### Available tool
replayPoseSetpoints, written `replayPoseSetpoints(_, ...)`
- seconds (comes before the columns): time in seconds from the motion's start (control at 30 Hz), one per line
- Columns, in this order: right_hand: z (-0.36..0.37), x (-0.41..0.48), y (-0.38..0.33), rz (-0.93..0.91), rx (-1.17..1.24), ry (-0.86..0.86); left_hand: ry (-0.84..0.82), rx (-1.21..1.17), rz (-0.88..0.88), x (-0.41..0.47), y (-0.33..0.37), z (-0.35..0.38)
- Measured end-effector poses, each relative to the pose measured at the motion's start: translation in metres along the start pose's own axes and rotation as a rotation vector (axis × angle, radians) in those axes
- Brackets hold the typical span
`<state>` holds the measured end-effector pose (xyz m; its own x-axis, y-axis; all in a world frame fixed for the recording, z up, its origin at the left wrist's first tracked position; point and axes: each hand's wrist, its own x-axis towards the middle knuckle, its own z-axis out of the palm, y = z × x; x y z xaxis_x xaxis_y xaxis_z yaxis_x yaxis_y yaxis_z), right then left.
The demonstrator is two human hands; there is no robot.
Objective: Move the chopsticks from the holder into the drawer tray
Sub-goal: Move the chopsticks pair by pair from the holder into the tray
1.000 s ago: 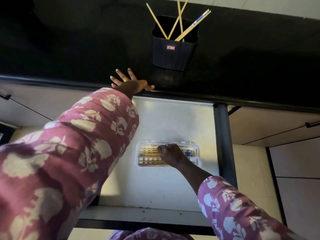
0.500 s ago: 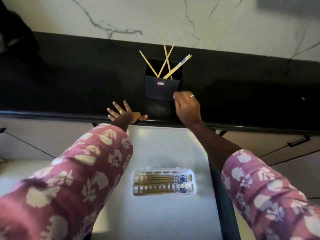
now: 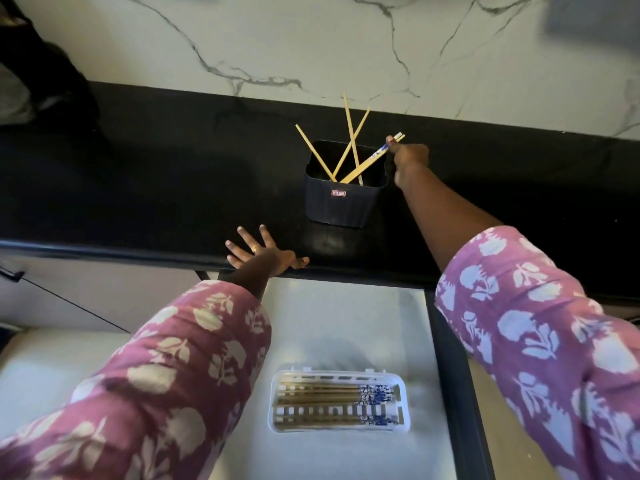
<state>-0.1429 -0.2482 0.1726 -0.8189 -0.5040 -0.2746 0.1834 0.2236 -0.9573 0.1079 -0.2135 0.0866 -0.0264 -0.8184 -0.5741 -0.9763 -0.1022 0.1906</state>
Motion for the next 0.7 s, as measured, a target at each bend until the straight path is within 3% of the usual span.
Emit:
replayPoseSetpoints(0.1,0.008,0.02,0.003,0.046,0.05,-0.01,-0.001,0.004,-0.002,0.003,0.0,0.001)
replayPoseSetpoints(0.3,0.015,0.025,-0.003,-0.031,0.124,-0.022,0.001,0.002,0.001,0.008,-0.001,0.002)
replayPoseSetpoints(0.6,-0.015,-0.039,-0.058,-0.275,0.246,-0.058,0.003,-0.083,0.018,0.008,-0.006,0.004)
replayPoseSetpoints(0.7,-0.034,-0.06,-0.078,-0.384,0.266,-0.078,0.047,-0.22,0.021,0.004,-0.007,-0.004)
